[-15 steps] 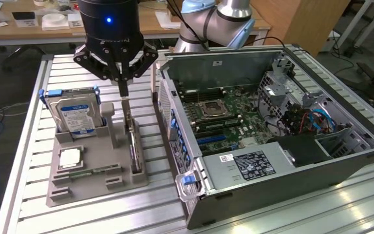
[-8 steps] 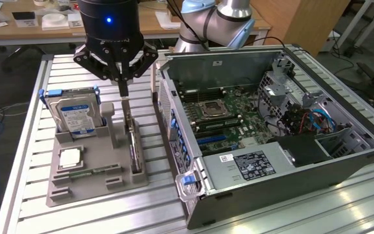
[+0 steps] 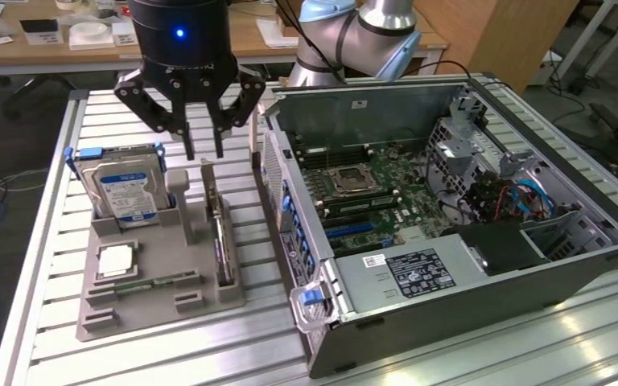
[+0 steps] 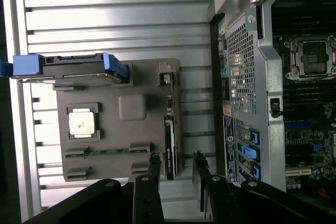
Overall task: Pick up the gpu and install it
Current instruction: 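Pick up the gpu and move the gpu toward the slot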
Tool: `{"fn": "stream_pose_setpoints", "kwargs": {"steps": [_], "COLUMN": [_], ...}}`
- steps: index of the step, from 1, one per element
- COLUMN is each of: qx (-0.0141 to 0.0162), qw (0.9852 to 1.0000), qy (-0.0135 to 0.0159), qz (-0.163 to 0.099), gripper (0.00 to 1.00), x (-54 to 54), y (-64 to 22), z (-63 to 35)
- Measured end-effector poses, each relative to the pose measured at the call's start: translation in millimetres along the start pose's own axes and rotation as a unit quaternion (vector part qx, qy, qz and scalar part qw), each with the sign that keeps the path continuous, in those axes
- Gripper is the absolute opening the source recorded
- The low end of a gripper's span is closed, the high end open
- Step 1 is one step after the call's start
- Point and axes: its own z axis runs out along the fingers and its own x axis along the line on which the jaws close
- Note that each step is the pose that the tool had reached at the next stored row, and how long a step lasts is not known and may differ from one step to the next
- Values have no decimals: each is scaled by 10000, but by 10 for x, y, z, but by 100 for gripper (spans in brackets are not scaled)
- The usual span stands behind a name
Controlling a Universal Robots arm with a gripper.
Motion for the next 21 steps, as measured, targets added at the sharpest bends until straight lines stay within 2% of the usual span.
{"fn": "stream_pose_setpoints", "kwargs": {"steps": [3,4,17,21], "qx": [0,0,0,0], "qw": [10000,10000,10000,10000], "qy": [0,0,0,0], "qz": [0,0,0,0], "gripper": [41,47,47,47], "x": [0,0,3,4], "y": [0,0,-4,-7], "z": [0,0,95,157]}}
